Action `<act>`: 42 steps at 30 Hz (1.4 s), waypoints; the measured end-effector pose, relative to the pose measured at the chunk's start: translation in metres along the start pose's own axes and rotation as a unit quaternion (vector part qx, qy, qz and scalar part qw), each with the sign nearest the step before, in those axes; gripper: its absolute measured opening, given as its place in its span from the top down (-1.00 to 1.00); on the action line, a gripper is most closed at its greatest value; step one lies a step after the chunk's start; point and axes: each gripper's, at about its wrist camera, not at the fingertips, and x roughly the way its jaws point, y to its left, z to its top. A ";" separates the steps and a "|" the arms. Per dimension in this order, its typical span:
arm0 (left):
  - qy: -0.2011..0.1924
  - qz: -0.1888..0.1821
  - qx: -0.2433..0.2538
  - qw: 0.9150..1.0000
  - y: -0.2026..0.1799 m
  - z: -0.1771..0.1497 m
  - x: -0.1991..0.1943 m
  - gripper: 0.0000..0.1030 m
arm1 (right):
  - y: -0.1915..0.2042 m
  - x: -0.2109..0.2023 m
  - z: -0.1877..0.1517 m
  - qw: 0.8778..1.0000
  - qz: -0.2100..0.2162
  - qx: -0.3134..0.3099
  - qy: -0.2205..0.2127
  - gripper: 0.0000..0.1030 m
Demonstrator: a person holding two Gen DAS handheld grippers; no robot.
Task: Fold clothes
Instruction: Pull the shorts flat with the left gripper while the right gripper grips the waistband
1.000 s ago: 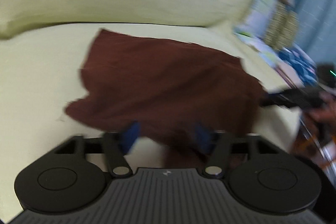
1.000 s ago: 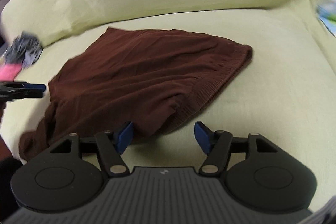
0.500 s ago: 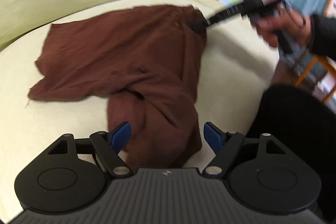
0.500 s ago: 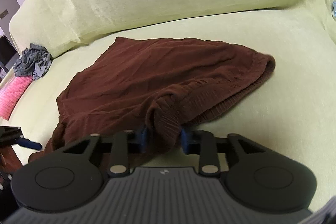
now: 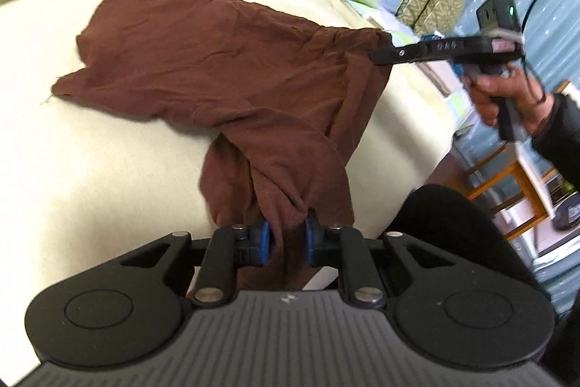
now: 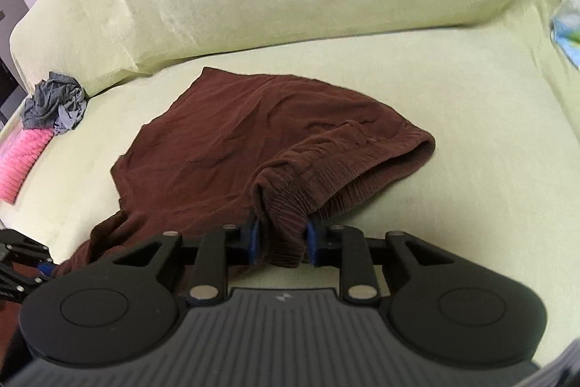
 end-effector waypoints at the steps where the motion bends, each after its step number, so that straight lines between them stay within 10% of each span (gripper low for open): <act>1: 0.000 0.021 0.008 1.000 -0.003 -0.002 -0.001 0.24 | 0.002 0.002 0.001 1.000 -0.001 0.001 0.004 0.58; 6: -0.015 0.092 0.046 0.995 -0.019 -0.008 -0.013 -0.01 | 0.012 0.002 0.001 1.000 -0.027 -0.016 -0.002 0.43; 11: -0.032 0.083 0.155 0.984 -0.064 -0.012 -0.018 -0.33 | 0.014 -0.014 -0.006 0.999 -0.038 -0.016 -0.018 0.31; 22: 0.042 0.164 0.322 0.931 -0.111 -0.024 0.069 -0.15 | 0.006 -0.028 -0.031 0.999 -0.036 0.006 -0.013 0.15; 25: 0.047 0.179 0.285 0.941 -0.091 -0.010 0.075 0.61 | 0.004 -0.024 -0.032 0.999 -0.037 0.009 -0.009 0.10; 28: 0.028 0.131 0.192 0.972 -0.058 0.008 0.054 0.76 | 0.004 -0.019 -0.033 0.999 -0.036 0.005 -0.005 0.08; 32: -0.016 0.088 0.070 0.994 -0.011 0.021 0.022 0.80 | 0.008 -0.010 -0.035 0.999 -0.034 -0.002 0.004 0.08; 42: -0.081 0.129 -0.136 0.979 0.101 0.024 -0.025 0.89 | 0.022 0.002 -0.042 1.000 -0.015 -0.015 0.015 -0.11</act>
